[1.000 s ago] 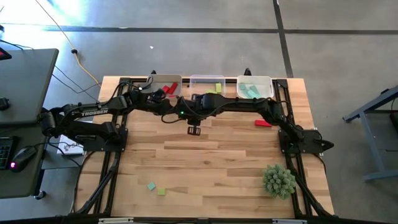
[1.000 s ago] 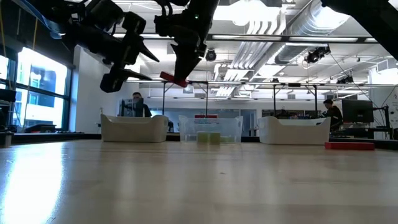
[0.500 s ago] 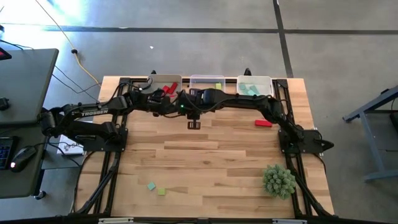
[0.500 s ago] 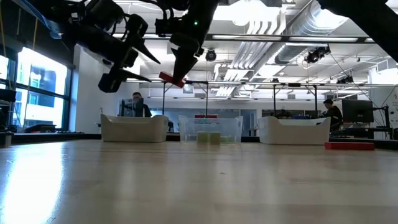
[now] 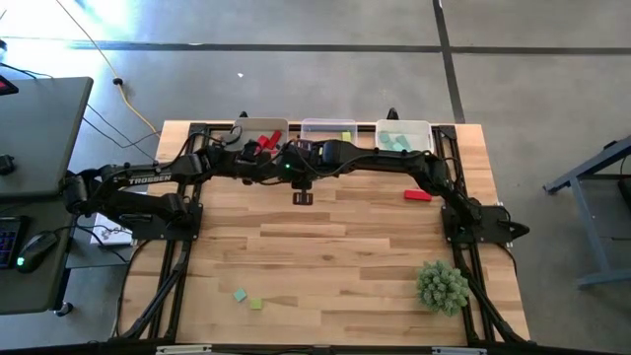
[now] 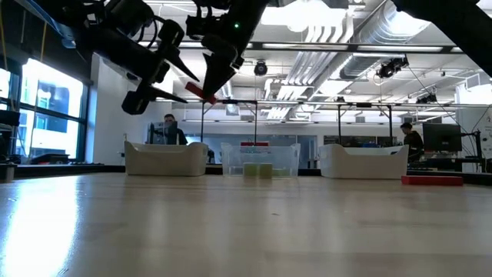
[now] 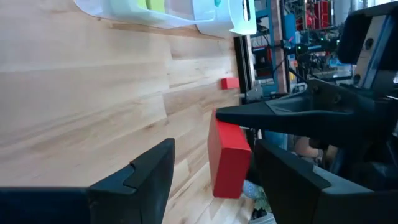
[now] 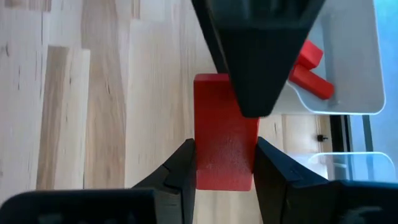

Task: Sort & place blocks by color
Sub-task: Put the red block into the gray bin

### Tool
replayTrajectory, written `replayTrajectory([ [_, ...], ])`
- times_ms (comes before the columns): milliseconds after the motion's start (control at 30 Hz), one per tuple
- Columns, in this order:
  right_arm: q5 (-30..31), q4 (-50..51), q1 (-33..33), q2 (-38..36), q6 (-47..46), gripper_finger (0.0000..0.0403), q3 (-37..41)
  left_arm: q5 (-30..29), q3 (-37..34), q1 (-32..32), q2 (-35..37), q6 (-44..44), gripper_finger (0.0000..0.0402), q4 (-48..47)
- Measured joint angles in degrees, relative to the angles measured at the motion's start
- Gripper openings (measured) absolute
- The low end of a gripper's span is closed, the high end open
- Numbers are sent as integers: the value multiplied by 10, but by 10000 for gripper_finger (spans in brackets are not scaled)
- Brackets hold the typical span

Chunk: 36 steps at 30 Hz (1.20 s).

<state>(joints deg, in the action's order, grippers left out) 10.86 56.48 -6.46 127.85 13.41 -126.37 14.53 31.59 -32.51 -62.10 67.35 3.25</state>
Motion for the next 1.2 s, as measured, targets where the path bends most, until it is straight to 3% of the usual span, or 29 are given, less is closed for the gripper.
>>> replayTrajectory([
  [567, 3, -45, 0, 0, -50, 95, 0, -14, 0, 0, -1, -18, 203, -4],
  [1200, 3, -57, 0, 0, -93, 95, 0, -8, 1, 0, 0, -111, 45, 8],
])
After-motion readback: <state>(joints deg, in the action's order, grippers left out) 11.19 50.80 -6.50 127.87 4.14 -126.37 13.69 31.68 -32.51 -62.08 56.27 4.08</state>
